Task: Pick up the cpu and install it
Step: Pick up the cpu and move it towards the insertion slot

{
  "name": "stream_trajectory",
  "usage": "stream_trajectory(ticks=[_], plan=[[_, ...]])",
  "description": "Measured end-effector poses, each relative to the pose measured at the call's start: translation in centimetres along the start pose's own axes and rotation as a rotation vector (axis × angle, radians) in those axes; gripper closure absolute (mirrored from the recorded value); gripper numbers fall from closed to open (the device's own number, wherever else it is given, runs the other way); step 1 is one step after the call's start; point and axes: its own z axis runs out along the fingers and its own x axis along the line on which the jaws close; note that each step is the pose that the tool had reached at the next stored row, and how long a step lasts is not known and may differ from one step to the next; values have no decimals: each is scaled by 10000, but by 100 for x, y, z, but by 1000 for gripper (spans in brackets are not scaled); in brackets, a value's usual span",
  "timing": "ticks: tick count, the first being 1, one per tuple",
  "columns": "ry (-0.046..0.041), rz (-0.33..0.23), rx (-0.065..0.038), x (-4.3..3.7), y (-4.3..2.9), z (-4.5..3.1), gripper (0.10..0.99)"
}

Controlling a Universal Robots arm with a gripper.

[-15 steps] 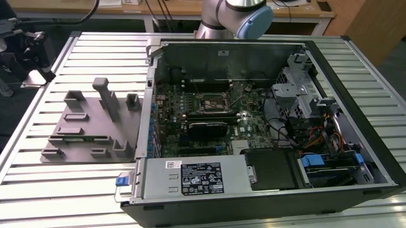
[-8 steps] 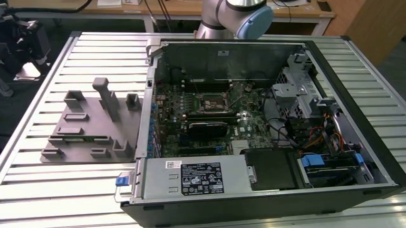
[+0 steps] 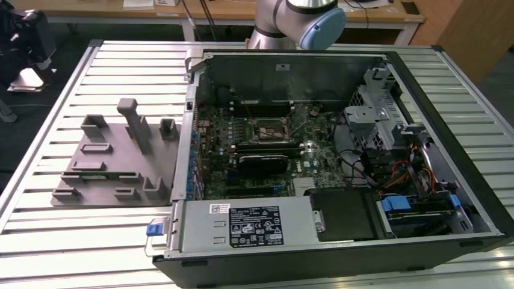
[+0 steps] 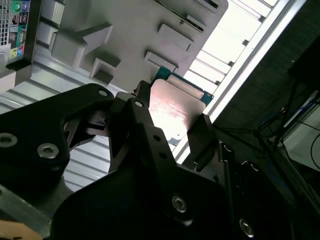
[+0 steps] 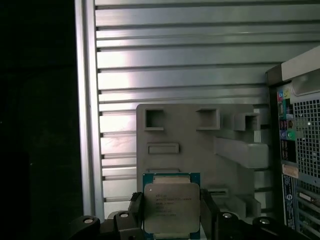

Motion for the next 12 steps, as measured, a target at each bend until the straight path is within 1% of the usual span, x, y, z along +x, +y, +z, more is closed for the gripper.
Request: stream_trajectory(ticks=[4,8,10,12], plan=[[0,-1,0,-4,3,-97,545],[-2,-2,-2,-8,3,-101,545],[0,-1,-1,-39,5,-101,545],[5,0,0,-101,9,-98,545]])
